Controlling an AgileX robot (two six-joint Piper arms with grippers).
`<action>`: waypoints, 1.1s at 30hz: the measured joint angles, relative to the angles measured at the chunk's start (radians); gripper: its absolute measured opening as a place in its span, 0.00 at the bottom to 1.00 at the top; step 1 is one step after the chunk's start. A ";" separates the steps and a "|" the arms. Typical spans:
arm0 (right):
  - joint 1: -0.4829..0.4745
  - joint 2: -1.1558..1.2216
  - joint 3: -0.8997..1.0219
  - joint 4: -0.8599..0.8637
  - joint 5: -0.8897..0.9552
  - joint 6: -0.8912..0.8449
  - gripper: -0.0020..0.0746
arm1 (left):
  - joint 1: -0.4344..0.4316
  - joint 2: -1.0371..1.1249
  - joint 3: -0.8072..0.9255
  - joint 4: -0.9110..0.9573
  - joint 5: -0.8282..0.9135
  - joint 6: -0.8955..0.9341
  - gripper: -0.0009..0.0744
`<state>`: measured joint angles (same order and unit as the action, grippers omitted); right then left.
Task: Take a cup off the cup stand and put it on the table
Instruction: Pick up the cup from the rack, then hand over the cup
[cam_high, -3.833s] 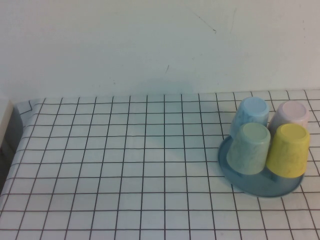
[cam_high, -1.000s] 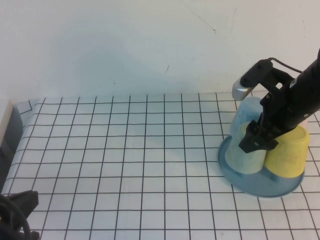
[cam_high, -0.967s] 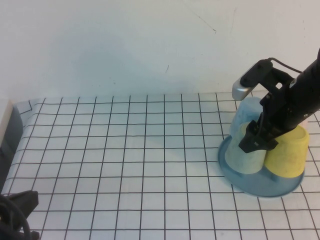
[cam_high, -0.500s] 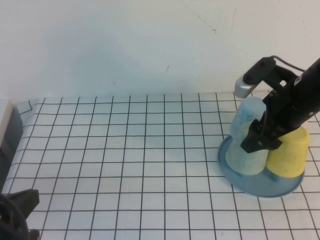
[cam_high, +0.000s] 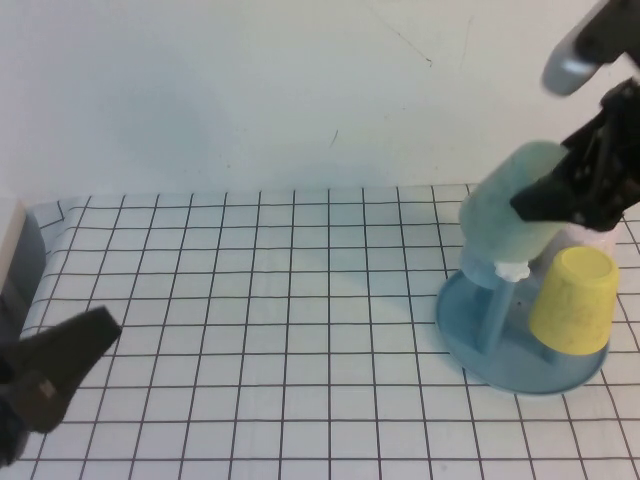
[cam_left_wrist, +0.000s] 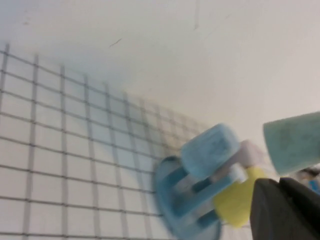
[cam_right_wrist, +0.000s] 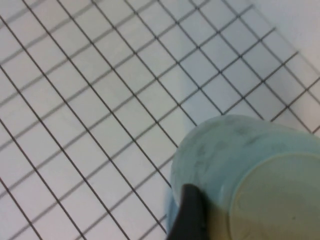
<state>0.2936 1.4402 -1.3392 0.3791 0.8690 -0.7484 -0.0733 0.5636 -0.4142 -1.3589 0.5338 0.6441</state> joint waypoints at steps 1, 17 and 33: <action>0.000 -0.030 0.000 0.028 0.000 0.000 0.75 | 0.000 0.000 0.000 -0.077 0.008 0.023 0.01; 0.002 -0.126 0.240 1.084 0.195 -0.584 0.75 | 0.000 0.000 -0.018 -0.311 0.324 -0.040 0.88; 0.148 0.049 0.349 1.285 0.251 -0.764 0.75 | 0.000 0.000 -0.043 -0.312 0.266 -0.051 0.82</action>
<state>0.4413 1.4891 -0.9906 1.6641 1.1196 -1.5120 -0.0733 0.5636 -0.4571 -1.6712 0.7995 0.5929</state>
